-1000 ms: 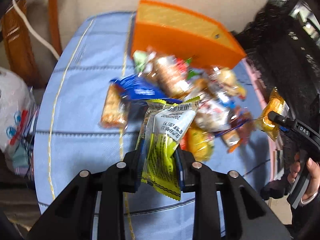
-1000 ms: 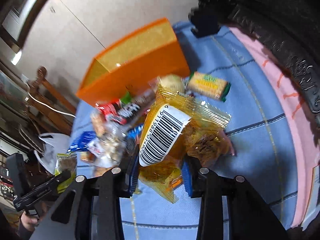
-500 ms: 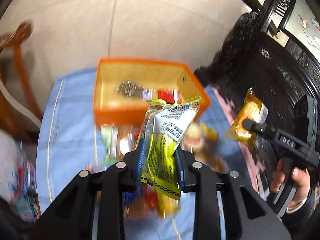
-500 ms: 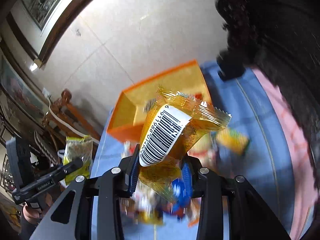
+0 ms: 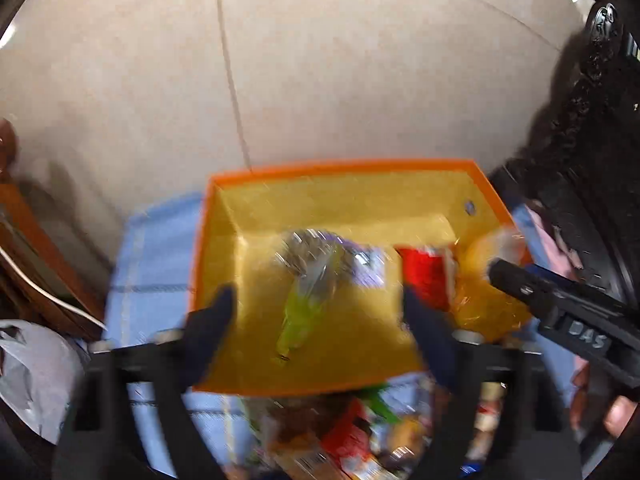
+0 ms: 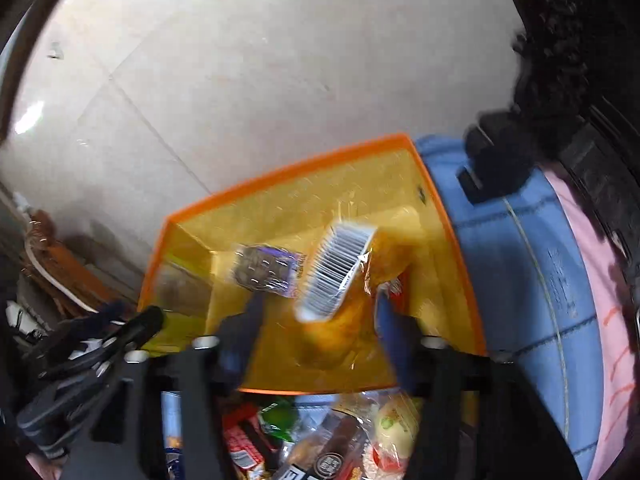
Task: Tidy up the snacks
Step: 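Lower both held packets into the orange box and open both grippers, then grasp a blue snack bag with the left gripper while the right grasps a blue packet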
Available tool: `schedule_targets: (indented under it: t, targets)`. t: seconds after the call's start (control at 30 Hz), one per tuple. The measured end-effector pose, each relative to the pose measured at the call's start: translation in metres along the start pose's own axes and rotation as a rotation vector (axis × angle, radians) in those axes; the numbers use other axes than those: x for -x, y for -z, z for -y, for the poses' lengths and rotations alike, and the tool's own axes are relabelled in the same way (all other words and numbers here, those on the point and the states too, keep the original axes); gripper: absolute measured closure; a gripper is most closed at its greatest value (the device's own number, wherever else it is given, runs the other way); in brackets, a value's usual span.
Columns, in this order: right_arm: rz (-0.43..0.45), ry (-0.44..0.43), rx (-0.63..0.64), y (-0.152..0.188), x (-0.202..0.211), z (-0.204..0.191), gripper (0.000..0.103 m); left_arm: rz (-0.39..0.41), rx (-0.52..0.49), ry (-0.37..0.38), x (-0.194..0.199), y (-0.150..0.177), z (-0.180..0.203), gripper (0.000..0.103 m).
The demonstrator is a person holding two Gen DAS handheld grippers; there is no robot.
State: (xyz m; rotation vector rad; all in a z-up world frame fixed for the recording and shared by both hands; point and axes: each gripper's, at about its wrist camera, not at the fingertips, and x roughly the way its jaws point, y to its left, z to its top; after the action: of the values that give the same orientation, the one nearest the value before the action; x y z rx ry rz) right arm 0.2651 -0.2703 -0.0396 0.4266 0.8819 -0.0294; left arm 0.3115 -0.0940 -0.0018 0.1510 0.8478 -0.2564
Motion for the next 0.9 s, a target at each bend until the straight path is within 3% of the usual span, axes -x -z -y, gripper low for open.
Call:
schedule_targets:
  t: [0.03,0.07,0.17,0.3,0.57,0.7,0.9]
  targets:
    - [0.032,-0.005,0.007,0.004,0.008,0.002,0.023,0.028,-0.002,-0.001,0.004,0.004,-0.003,0.008]
    - [0.050,0.004,0.015,0.010,0.015,0.005,0.020,0.035,-0.004,0.008,0.007,0.007,-0.007,0.008]
    - [0.045,-0.008,0.006,0.032,0.036,0.018,0.017,-0.025,-0.001,0.051,0.014,0.021,-0.023,0.008]
    - [0.011,-0.006,-0.024,0.081,0.068,0.045,0.011,-0.044,0.029,0.055,0.039,0.059,-0.052,0.007]
    - [-0.122,0.078,-0.094,0.172,0.103,0.083,0.009,-0.187,0.159,0.011,0.066,0.161,-0.113,0.006]
    - [-0.161,0.082,-0.110,0.201,0.109,0.078,0.009,-0.288,0.255,0.036,0.066,0.212,-0.128,0.006]
    - [-0.172,0.062,-0.041,0.230,0.116,0.051,0.009,-0.328,0.282,0.086,0.063,0.222,-0.115,0.006]
